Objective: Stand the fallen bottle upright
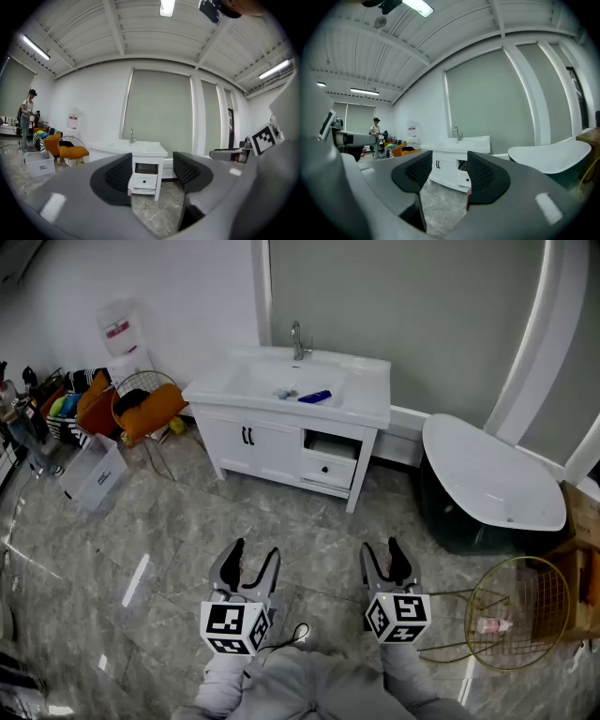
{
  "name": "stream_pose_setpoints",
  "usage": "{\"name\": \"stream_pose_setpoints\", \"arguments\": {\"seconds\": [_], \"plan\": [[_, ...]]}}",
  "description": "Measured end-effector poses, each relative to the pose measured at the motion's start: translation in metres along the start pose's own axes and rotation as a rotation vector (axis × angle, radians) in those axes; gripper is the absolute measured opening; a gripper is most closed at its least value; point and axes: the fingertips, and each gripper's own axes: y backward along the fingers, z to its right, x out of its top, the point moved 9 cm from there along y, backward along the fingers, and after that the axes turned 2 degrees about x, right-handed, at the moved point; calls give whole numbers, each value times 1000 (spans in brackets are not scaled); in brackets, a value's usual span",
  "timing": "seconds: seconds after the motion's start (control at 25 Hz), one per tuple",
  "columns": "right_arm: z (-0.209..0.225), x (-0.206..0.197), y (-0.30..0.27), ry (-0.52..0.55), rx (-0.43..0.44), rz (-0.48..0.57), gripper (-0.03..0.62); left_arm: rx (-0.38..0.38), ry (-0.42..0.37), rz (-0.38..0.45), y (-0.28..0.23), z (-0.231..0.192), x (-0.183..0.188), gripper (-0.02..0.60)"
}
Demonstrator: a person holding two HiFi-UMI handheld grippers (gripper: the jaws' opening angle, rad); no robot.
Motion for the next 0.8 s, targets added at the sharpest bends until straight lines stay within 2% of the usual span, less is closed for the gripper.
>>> {"name": "stream_pose_setpoints", "arguments": {"seconds": [0.52,0.8], "plan": [[-20,1,6,14,-19,5,235,-22,-5,-14,5,-16,0,322],[-33,-3,2,-94,7,37,235,-53,-3,-31,2,-34,-6,322]]}}
